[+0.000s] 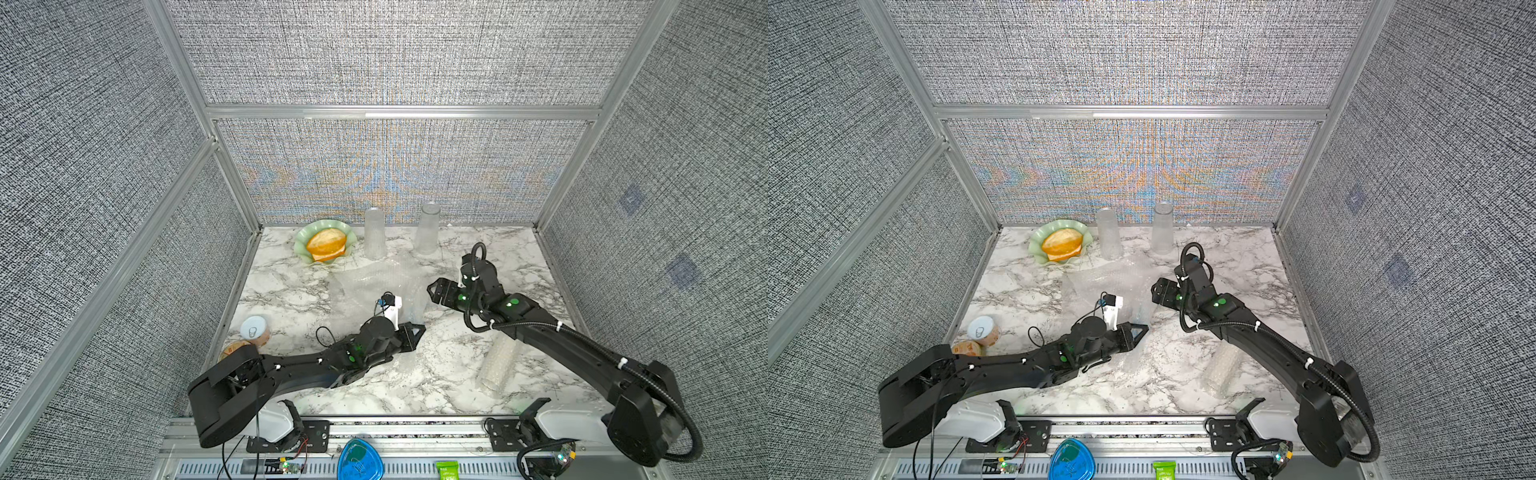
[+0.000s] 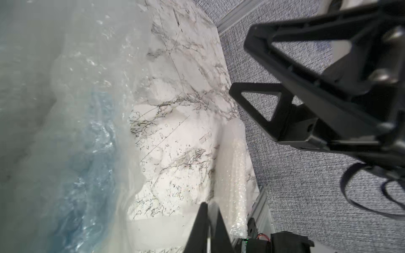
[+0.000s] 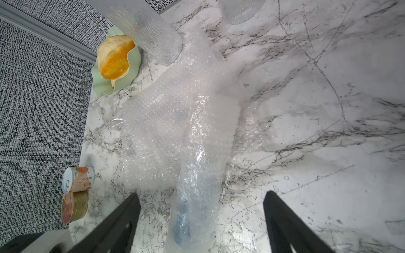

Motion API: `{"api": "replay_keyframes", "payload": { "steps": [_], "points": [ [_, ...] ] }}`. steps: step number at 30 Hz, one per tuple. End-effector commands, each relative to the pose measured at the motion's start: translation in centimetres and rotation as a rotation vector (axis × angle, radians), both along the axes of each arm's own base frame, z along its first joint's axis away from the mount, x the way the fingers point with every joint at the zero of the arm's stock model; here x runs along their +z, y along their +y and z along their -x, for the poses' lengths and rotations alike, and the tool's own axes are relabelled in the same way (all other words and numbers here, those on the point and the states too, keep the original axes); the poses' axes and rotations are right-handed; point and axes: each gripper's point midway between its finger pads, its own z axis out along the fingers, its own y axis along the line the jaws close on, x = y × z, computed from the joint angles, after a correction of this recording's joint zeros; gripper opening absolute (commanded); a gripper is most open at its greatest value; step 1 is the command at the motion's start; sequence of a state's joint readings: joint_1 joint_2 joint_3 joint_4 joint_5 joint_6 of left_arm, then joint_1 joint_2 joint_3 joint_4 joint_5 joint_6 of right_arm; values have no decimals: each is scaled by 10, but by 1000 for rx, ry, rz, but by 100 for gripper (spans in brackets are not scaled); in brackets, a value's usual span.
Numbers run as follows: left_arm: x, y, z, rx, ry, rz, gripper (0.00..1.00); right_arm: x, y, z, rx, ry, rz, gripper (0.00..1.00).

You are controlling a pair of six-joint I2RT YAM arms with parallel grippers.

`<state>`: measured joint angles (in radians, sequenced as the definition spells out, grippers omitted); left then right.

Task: Unwrap the vase from the bubble wrap
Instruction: Adjust the bubble wrap on the bubble wrap.

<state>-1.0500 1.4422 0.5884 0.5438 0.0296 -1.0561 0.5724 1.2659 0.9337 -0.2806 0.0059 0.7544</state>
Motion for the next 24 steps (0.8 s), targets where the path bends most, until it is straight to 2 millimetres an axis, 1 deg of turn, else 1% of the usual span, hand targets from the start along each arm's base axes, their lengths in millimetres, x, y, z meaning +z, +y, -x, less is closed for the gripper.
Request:
{"api": "replay_keyframes", "payload": {
  "steps": [1, 4, 6, 7, 8, 10, 12, 14, 16, 18, 21, 22, 24],
  "points": [
    [-17, -9, 9, -70, -9, -94, 30, -10, -16, 6, -31, 6, 42, 84],
    [-19, -22, 13, -110, -14, -119, 44, -10, -25, 10, -41, -2, 55, 84],
    [-15, -29, 14, -134, -26, -129, 50, -10, -31, 12, -48, -7, 65, 84],
    [-14, -30, 14, -143, -34, -136, 54, -9, -34, 13, -52, -13, 71, 84],
    [-10, -32, 14, -148, -41, -134, 60, -9, -36, 13, -56, -16, 76, 84],
    [0, -33, 12, -157, -69, -140, 74, -7, -41, 14, -61, -28, 85, 84],
    [10, -34, 11, -167, -97, -165, 83, -5, -45, 14, -70, -37, 93, 84],
    [18, -33, 10, -175, -119, -188, 88, -3, -47, 14, -73, -47, 93, 84],
    [27, -27, 6, -151, -130, -202, 91, -2, -48, 14, -71, -54, 98, 84],
    [34, -17, 2, -115, -141, -210, 92, -3, -48, 13, -70, -53, 98, 84],
    [43, 6, -9, -18, -190, -231, 93, -6, -45, 15, -56, -49, 83, 84],
    [46, 15, -13, 6, -200, -226, 94, -6, -42, 15, -45, -50, 72, 84],
    [49, 30, -23, 39, -185, -210, 96, -11, -36, 17, -20, -43, 53, 84]
  ]
}}
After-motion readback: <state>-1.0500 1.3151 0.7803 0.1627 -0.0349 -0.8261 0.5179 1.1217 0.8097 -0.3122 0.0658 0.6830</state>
